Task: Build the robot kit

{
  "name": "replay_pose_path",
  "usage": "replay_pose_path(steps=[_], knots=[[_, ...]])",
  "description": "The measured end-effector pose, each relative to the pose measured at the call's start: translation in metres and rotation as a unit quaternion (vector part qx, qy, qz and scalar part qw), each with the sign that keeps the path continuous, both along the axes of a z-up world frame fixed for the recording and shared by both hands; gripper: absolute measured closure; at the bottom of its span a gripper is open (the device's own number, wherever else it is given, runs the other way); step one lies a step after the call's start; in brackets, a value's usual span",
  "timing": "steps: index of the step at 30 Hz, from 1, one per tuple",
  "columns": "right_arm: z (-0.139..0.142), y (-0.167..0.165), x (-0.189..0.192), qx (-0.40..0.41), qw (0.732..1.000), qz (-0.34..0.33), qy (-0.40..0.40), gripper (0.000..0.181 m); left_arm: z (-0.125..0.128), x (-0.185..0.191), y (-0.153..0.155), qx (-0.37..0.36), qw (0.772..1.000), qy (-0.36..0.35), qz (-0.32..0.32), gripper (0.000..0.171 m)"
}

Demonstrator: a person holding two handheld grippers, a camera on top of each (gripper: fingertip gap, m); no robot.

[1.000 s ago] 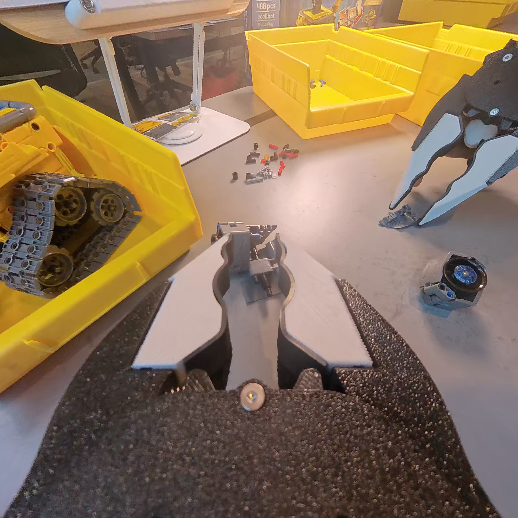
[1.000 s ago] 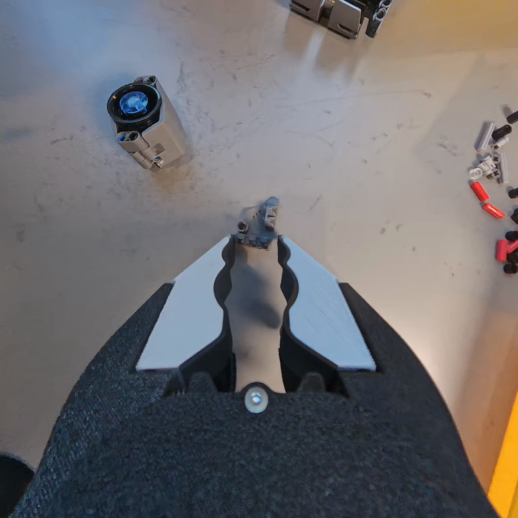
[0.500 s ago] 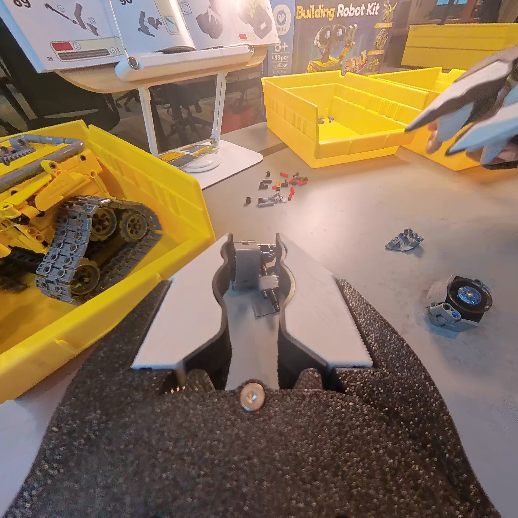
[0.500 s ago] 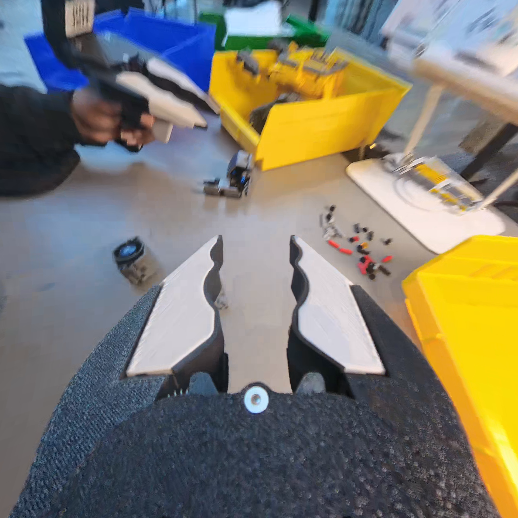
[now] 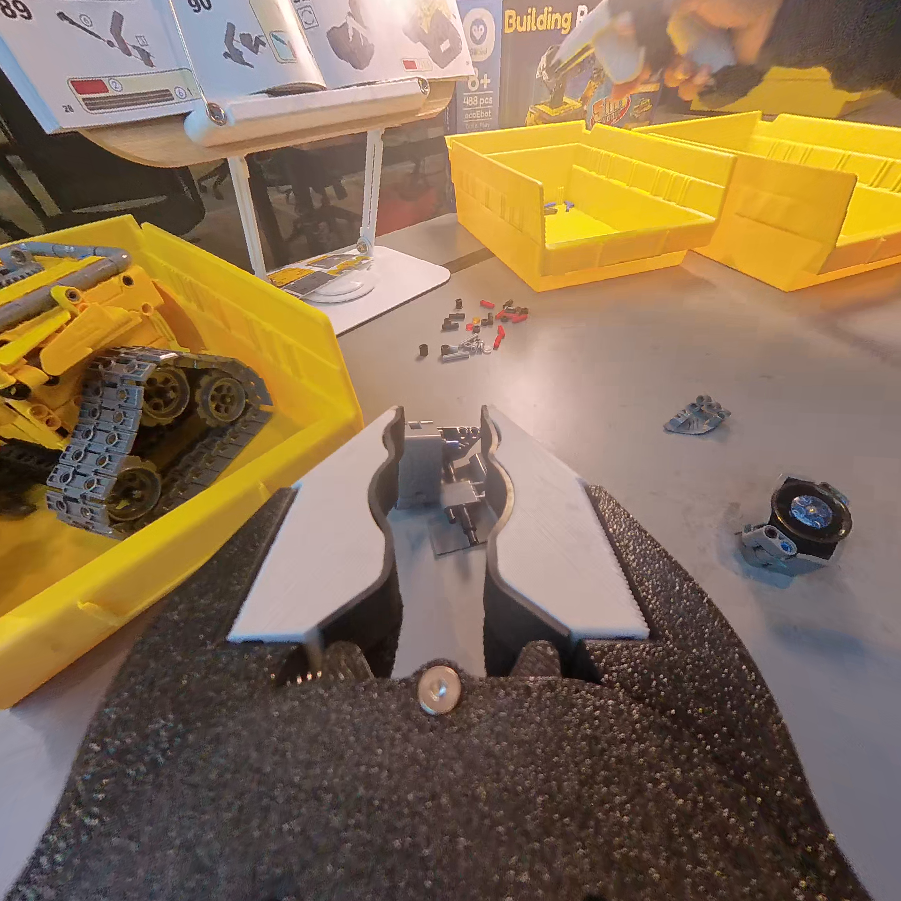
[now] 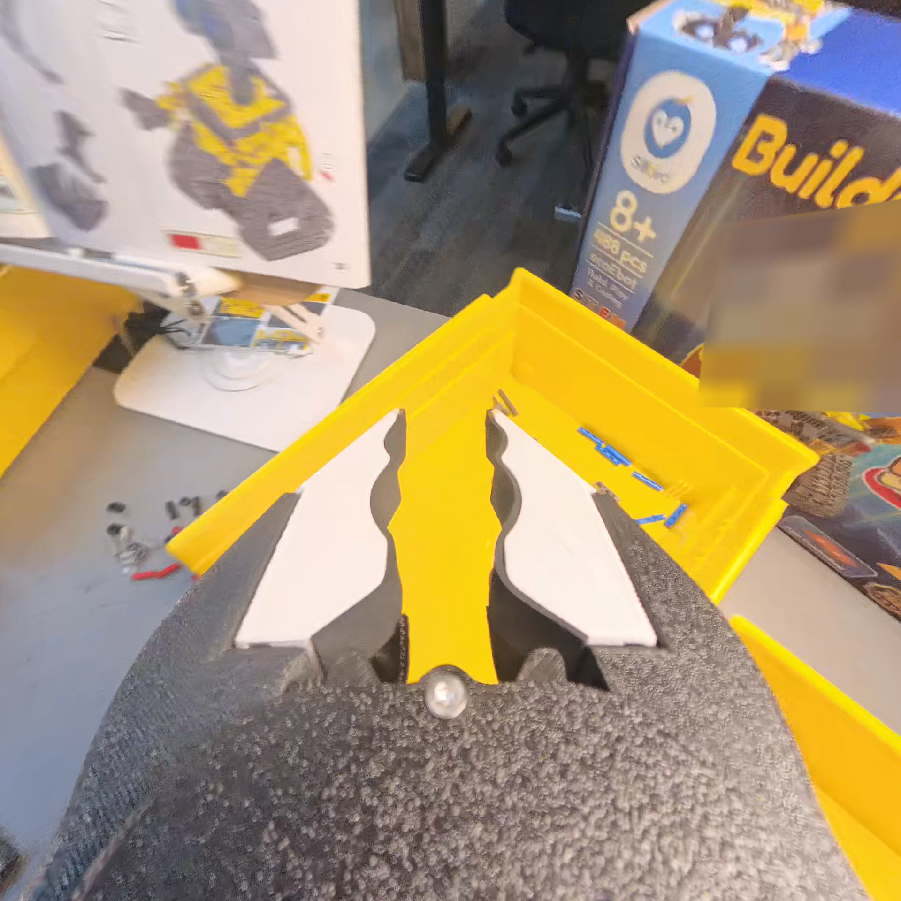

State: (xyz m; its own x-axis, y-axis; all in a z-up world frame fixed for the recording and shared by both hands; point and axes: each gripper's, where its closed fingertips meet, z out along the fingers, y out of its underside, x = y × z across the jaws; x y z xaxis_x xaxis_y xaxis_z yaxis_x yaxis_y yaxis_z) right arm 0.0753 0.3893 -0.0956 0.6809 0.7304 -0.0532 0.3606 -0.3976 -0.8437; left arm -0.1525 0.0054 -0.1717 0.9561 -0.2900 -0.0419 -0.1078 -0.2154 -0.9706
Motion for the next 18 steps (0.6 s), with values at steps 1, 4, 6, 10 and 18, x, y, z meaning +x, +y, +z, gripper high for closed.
replay_pose_path(steps=[1,4,6,10,18], knots=[[-0.012,0.019,-0.001,-0.022,0.999,-0.026,-0.012,0.151,0.000,0.000,0.000,-0.001,1.000,0.002,0.000,0.141],[-0.051,0.059,-0.004,-0.076,0.992,-0.095,-0.043,0.152,0.000,0.002,-0.001,0.001,1.000,0.005,-0.002,0.142],[-0.076,0.076,0.002,-0.085,0.983,-0.136,-0.086,0.147,0.000,0.003,-0.001,0.002,1.000,0.005,-0.004,0.142],[-0.112,0.097,0.022,-0.114,0.966,-0.206,-0.110,0.135,0.000,0.004,-0.002,0.000,1.000,0.003,-0.009,0.142],[-0.153,0.108,0.047,-0.153,0.943,-0.267,-0.125,0.141,0.007,0.001,-0.005,0.010,1.000,-0.011,-0.010,0.142]])
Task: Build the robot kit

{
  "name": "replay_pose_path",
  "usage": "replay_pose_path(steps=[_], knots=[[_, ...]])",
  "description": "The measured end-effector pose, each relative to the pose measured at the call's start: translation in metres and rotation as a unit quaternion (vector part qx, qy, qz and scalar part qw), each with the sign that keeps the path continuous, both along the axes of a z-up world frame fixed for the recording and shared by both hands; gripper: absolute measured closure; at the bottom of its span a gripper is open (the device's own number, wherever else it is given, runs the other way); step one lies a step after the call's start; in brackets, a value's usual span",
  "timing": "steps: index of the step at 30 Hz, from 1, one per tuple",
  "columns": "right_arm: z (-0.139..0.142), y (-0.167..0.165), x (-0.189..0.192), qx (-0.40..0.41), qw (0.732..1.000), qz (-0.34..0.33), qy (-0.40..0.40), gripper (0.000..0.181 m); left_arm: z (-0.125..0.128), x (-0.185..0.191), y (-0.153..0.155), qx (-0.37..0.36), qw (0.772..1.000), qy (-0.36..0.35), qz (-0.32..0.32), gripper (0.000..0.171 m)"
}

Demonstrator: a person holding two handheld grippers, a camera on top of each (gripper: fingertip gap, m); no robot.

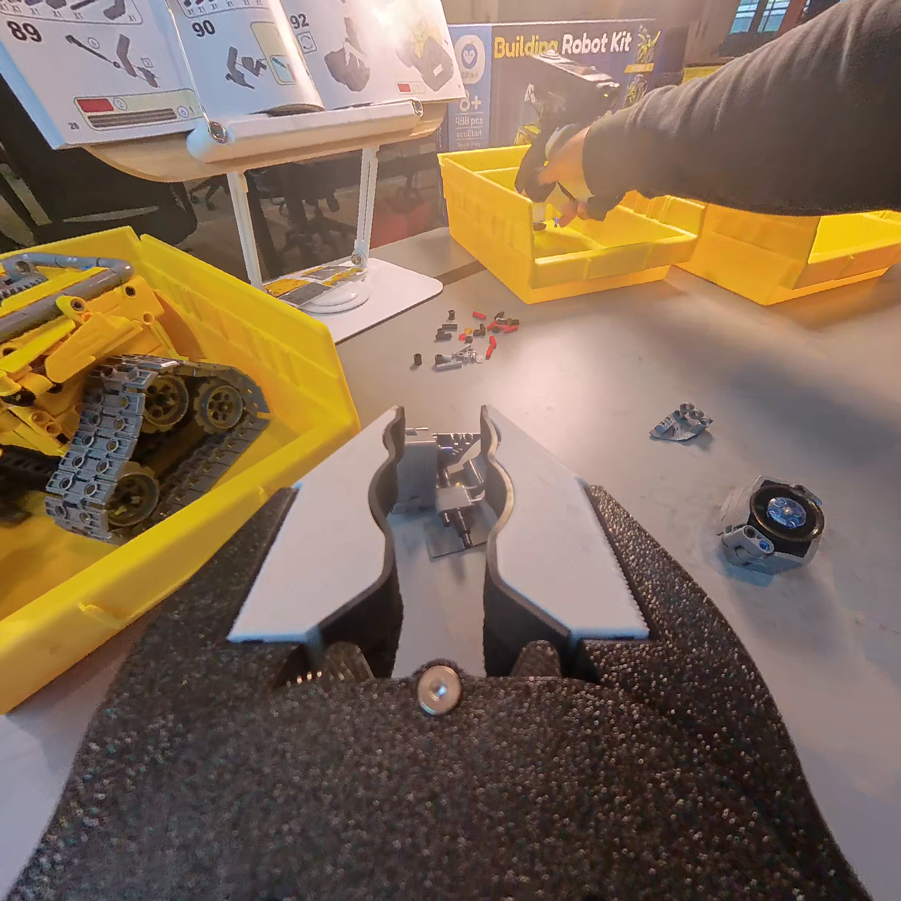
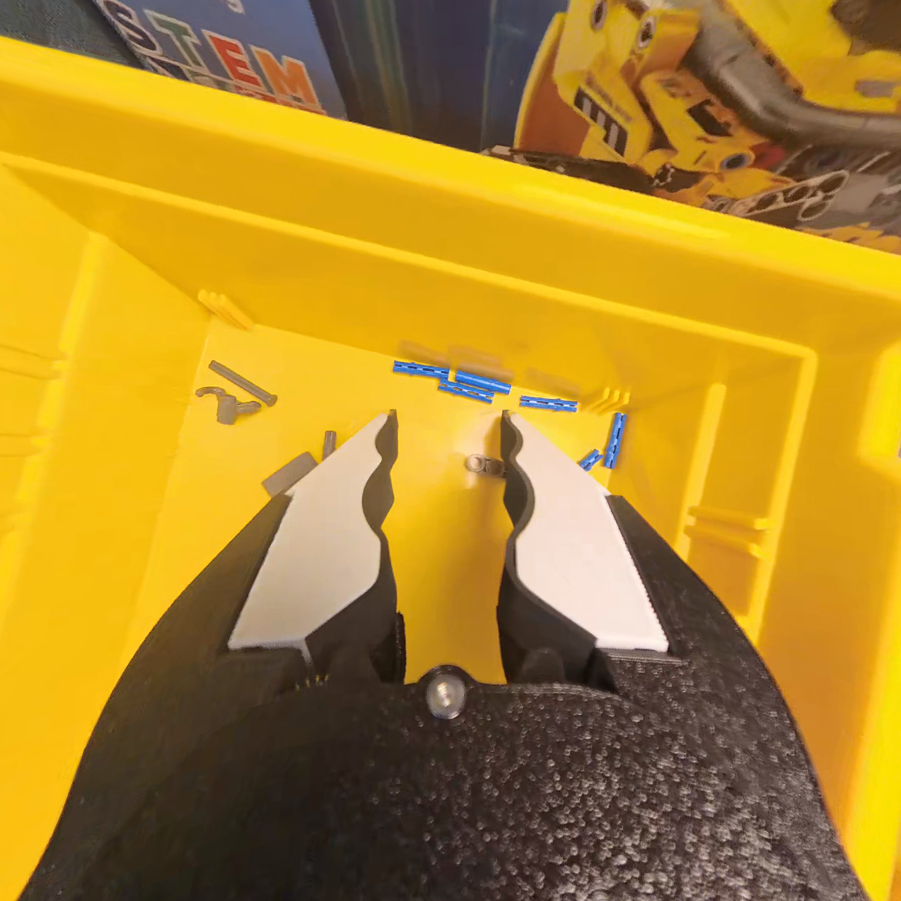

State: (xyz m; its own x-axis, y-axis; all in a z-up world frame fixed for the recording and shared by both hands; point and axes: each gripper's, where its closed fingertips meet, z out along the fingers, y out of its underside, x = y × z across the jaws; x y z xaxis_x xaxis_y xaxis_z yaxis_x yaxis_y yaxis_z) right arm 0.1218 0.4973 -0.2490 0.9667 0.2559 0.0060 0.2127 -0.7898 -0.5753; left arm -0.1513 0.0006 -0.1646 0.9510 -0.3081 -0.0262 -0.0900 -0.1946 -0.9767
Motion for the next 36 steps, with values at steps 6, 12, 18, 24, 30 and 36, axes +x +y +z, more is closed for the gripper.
replay_pose_path(steps=[6,12,18,24,30,36], knots=[[-0.007,0.005,0.005,-0.008,1.000,-0.015,0.005,0.156,0.006,0.003,-0.002,0.008,1.000,0.000,-0.006,0.142],[-0.007,0.013,0.006,0.004,1.000,-0.020,0.013,0.162,0.004,0.002,-0.002,0.003,1.000,-0.011,-0.006,0.142],[-0.007,0.017,0.004,0.021,1.000,-0.021,0.009,0.166,0.001,0.002,-0.001,-0.003,1.000,-0.010,-0.008,0.142],[-0.004,0.012,-0.002,0.023,1.000,-0.002,0.018,0.167,0.001,0.001,-0.001,-0.003,1.000,-0.010,-0.006,0.142],[0.043,-0.024,-0.032,0.056,0.993,0.092,0.053,0.179,0.001,0.001,-0.001,-0.002,1.000,-0.002,-0.006,0.143],[0.124,-0.150,-0.071,0.114,0.947,0.279,0.107,0.179,0.002,0.007,-0.002,0.003,1.000,0.017,-0.011,0.143]])
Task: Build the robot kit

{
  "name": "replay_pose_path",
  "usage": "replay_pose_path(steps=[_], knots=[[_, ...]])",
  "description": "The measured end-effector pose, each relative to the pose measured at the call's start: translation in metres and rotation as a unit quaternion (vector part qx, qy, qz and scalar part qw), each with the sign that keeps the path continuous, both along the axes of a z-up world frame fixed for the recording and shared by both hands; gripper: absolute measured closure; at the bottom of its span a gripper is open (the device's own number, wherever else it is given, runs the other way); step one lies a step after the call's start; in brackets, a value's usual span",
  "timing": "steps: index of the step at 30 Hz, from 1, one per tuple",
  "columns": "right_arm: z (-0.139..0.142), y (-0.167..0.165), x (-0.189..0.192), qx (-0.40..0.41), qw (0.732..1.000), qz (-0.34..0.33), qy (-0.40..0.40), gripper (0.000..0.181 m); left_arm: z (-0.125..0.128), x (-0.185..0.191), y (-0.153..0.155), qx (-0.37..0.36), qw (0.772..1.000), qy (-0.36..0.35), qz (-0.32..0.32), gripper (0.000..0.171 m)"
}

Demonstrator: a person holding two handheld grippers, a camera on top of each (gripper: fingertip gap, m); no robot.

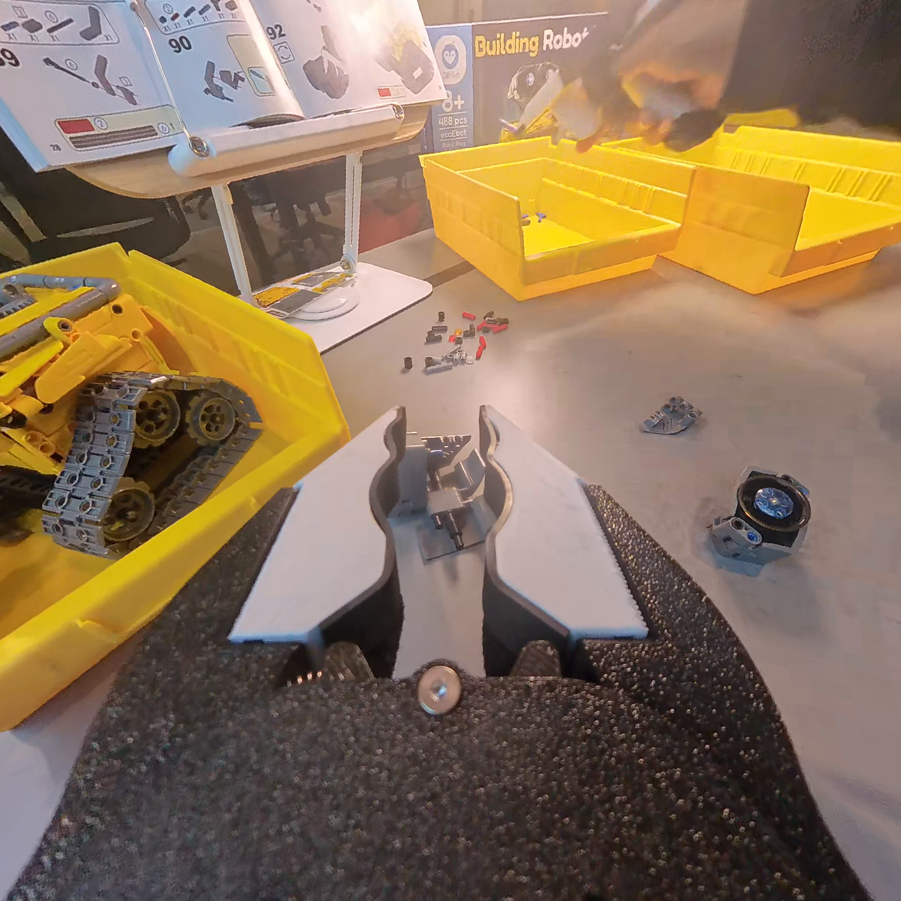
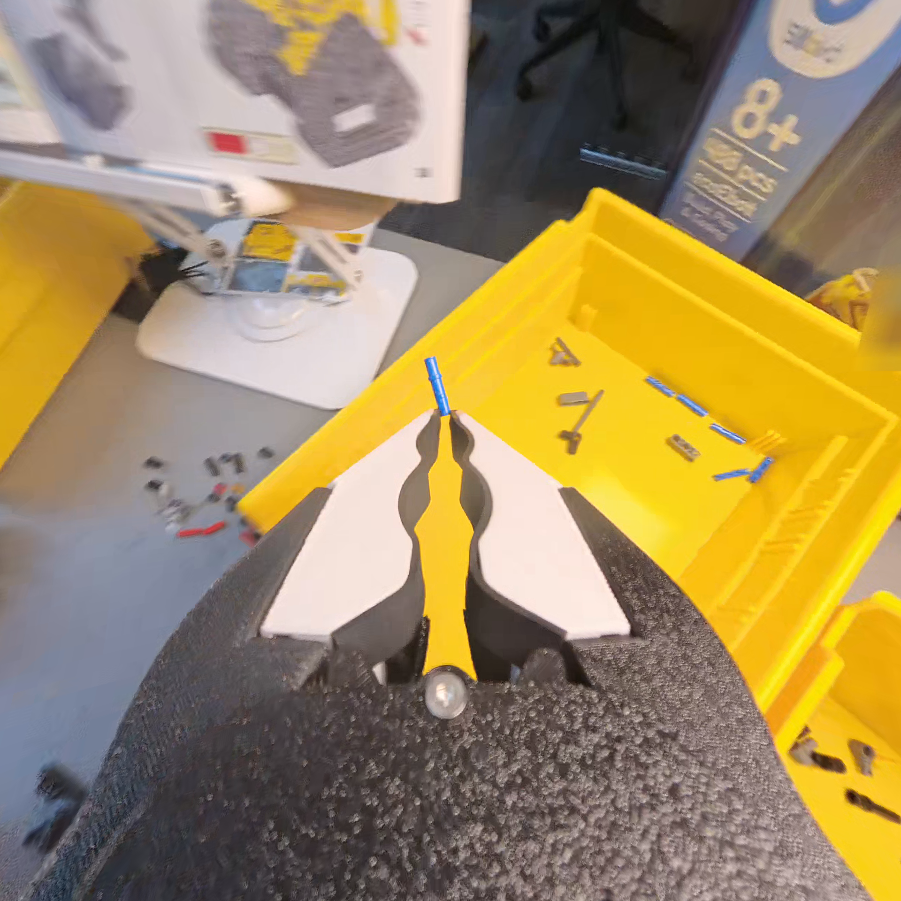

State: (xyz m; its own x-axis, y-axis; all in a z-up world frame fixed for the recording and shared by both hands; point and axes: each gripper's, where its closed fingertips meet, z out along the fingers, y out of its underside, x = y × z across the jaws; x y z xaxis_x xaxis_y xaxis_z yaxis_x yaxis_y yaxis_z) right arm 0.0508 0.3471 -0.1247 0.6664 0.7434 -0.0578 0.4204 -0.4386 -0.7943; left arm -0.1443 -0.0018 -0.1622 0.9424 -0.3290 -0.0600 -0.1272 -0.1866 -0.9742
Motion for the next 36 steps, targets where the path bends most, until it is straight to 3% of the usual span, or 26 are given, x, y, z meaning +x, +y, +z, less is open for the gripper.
replay_pose_path(steps=[3,5,9,13,17,21,29,33,36], knots=[[0.017,-0.093,-0.014,0.015,0.992,0.123,0.017,0.180,0.001,0.005,-0.001,0.002,1.000,0.013,-0.006,0.143],[0.008,-0.157,-0.016,0.015,0.979,0.205,-0.003,0.179,0.001,0.010,-0.002,0.002,1.000,0.023,-0.017,0.143],[-0.041,-0.264,-0.009,-0.018,0.941,0.333,-0.055,0.179,-0.002,0.034,-0.010,-0.013,0.997,0.025,-0.074,0.142],[-0.092,-0.325,0.001,-0.033,0.910,0.402,-0.097,0.179,-0.008,0.070,-0.026,-0.036,0.984,0.025,-0.170,0.140],[-0.118,-0.351,-0.003,-0.029,0.893,0.434,-0.116,0.179,-0.023,0.101,-0.047,-0.062,0.962,0.045,-0.262,0.137],[-0.133,-0.355,-0.008,-0.002,0.883,0.446,-0.146,0.179,-0.039,0.125,-0.063,-0.099,0.941,0.059,-0.318,0.131],[-0.133,-0.354,-0.010,0.008,0.886,0.443,-0.139,0.169,-0.077,0.152,-0.063,-0.150,0.926,0.123,-0.322,0.126],[-0.115,-0.355,-0.013,0.012,0.892,0.443,-0.090,0.164,-0.082,0.155,-0.060,-0.153,0.927,0.143,-0.312,0.136],[-0.098,-0.371,-0.015,0.015,0.878,0.476,-0.037,0.155,-0.078,0.153,-0.057,-0.146,0.931,0.138,-0.304,0.136]])
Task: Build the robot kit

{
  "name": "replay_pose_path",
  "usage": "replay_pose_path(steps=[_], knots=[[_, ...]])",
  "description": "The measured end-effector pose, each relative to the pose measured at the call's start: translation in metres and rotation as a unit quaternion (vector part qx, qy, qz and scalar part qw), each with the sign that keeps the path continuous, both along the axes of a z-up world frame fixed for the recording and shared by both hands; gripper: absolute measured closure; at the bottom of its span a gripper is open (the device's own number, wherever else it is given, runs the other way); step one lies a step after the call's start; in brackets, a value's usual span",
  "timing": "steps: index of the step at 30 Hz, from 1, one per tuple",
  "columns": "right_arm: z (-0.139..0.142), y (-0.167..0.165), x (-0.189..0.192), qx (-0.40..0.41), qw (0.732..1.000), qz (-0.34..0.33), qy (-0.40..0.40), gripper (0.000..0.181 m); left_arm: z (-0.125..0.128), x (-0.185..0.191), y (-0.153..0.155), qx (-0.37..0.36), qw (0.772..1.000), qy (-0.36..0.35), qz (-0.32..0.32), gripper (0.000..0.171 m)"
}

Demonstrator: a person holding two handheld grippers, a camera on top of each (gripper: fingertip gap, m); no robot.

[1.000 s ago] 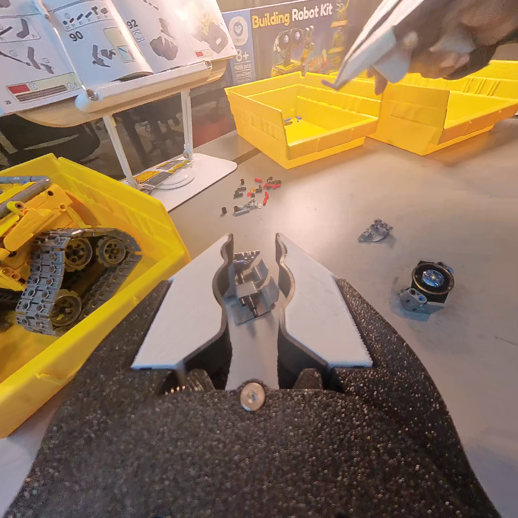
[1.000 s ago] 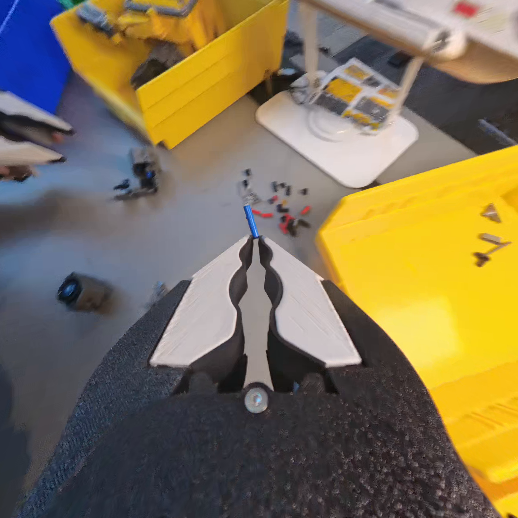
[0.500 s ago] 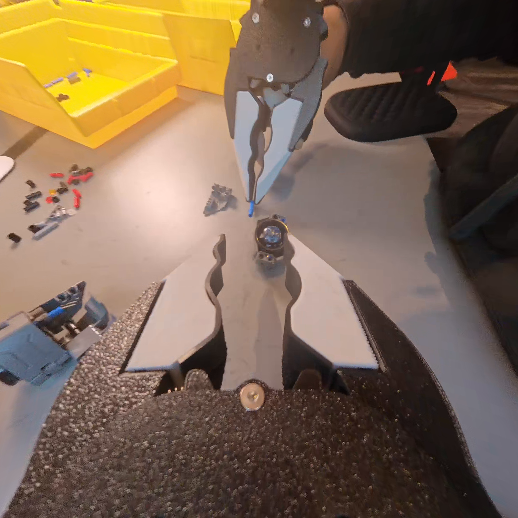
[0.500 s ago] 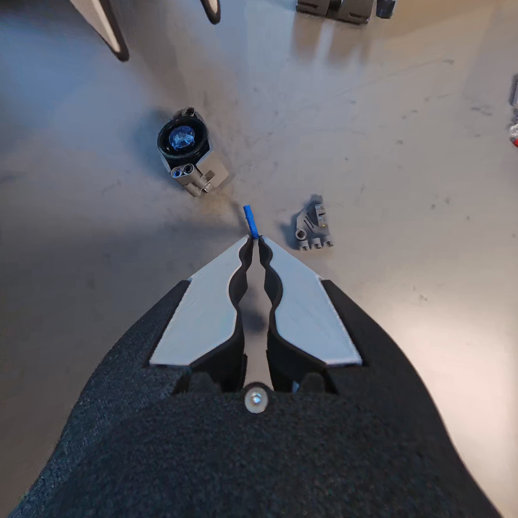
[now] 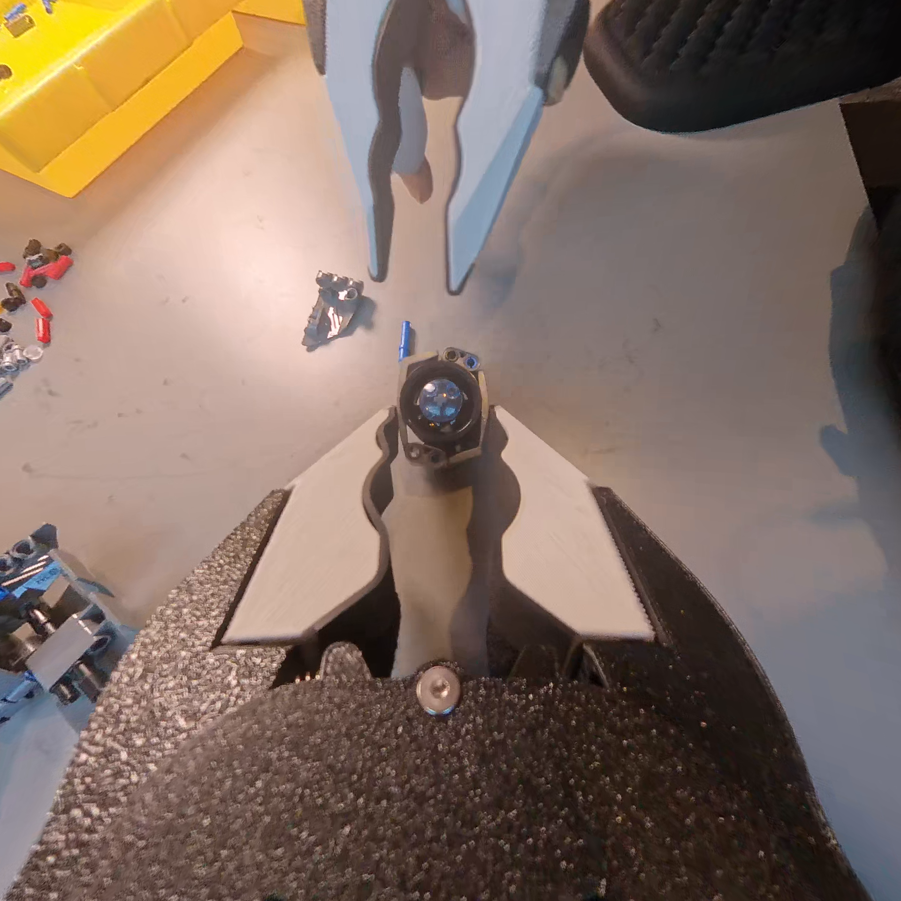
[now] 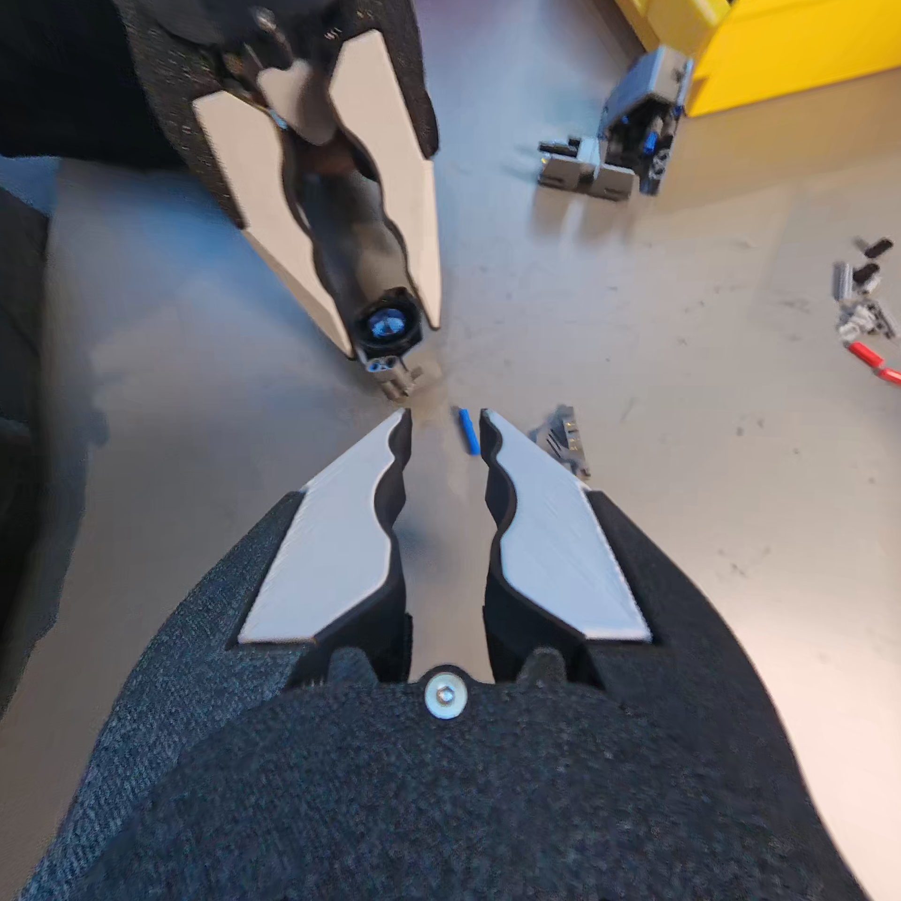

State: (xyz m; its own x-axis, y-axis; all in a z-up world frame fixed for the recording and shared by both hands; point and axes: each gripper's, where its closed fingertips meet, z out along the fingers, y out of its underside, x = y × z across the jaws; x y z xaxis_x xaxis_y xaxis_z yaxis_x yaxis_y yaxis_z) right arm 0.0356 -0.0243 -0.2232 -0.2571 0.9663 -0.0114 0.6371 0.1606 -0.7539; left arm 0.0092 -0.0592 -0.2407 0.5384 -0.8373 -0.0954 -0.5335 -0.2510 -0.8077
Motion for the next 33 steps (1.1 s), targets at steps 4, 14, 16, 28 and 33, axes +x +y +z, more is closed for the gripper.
replay_pose_path(steps=[4,14,16,28,33], knots=[[0.012,-0.016,-0.007,-0.021,0.997,0.025,0.067,0.145,0.028,-0.004,0.006,0.006,0.996,-0.084,0.017,0.136],[0.054,-0.033,-0.036,-0.090,0.975,0.049,0.199,0.143,0.071,-0.004,-0.002,0.020,0.974,-0.227,-0.013,0.135],[0.054,-0.033,-0.036,-0.093,0.974,0.055,0.199,0.145,0.069,-0.004,-0.004,0.013,0.974,-0.226,-0.018,0.136],[0.043,-0.038,-0.030,-0.106,0.972,0.077,0.197,0.149,0.036,0.002,-0.007,0.008,0.992,-0.122,-0.030,0.134],[0.050,-0.044,-0.033,-0.138,0.962,0.077,0.220,0.150,0.031,0.008,-0.008,0.000,0.993,-0.111,-0.030,0.135]])
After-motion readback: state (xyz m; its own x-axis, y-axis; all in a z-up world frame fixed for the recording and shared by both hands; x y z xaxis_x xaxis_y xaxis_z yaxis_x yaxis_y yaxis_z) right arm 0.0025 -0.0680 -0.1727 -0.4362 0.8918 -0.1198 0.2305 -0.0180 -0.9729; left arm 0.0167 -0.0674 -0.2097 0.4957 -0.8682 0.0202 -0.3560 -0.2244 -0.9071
